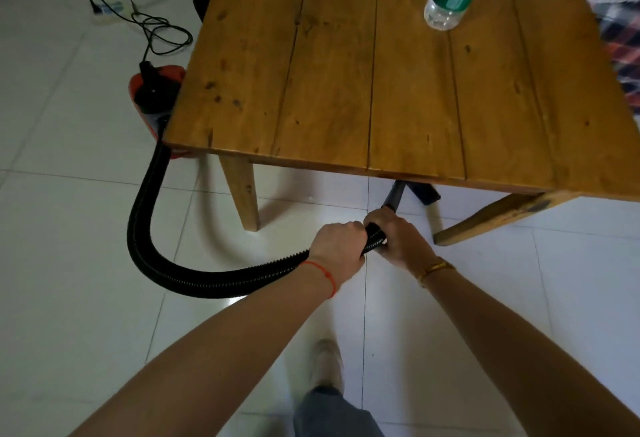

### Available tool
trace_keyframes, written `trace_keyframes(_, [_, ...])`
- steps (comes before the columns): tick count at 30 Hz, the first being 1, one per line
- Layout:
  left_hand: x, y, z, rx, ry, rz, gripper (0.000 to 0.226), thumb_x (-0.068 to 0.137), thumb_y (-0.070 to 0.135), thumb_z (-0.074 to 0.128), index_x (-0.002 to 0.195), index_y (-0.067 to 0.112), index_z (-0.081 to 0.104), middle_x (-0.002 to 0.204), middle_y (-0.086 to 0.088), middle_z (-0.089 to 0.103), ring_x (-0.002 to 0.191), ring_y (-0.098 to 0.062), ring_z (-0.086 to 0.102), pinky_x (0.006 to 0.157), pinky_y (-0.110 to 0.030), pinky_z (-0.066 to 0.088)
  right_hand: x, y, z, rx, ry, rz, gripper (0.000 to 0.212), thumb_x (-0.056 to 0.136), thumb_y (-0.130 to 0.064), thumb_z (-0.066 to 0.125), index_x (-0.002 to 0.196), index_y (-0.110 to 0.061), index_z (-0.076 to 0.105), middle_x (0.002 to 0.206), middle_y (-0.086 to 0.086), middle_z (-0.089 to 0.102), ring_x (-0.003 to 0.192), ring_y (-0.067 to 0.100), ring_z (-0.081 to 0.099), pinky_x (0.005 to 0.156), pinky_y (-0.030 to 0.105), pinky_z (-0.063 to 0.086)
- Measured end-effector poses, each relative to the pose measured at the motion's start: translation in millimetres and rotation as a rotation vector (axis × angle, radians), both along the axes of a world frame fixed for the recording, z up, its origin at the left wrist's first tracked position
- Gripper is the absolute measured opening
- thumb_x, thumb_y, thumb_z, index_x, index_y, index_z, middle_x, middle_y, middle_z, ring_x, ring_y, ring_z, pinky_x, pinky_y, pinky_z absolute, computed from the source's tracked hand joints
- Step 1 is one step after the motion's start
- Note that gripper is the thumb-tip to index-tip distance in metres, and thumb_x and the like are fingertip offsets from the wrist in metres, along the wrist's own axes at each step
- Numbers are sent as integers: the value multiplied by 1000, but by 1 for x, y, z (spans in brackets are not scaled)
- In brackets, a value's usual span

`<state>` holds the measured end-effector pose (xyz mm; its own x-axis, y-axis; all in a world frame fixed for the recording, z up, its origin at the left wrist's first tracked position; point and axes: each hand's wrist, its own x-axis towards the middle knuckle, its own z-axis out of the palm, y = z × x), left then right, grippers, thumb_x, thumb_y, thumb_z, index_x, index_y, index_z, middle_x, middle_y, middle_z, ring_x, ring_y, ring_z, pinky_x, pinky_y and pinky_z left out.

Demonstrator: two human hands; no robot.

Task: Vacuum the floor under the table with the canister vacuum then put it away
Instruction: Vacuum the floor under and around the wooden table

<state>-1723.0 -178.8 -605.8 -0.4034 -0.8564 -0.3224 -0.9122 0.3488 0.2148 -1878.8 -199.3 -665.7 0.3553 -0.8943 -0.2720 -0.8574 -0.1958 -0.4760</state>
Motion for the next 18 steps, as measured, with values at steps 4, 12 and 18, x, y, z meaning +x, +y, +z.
trace_keyframes(4, [-12,-10,-44,-102,12,-8,24,89,21,54,109,8,54,102,-8,65,89,-27,64,65,-30,36,-14,-13,-39,-106,85,1,33,75,-8,72,104,-15,59,108,6,60,90,26,63,79,34,53])
trace_keyframes(12, [2,-16,-121,-292,-57,-63,21,90,18,51,109,8,53,103,-8,65,90,-26,64,66,-30,38,0,-13,-115,-351,172,-78,46,78,-19,69,120,-19,53,118,4,58,97,24,61,73,33,53])
trace_keyframes(18, [35,-1,-135,-374,-67,-36,20,90,18,51,108,10,53,101,-6,65,86,-26,64,63,-30,38,36,0,-133,-456,89,-124,42,78,-23,68,116,-14,51,108,6,60,89,26,61,65,33,50])
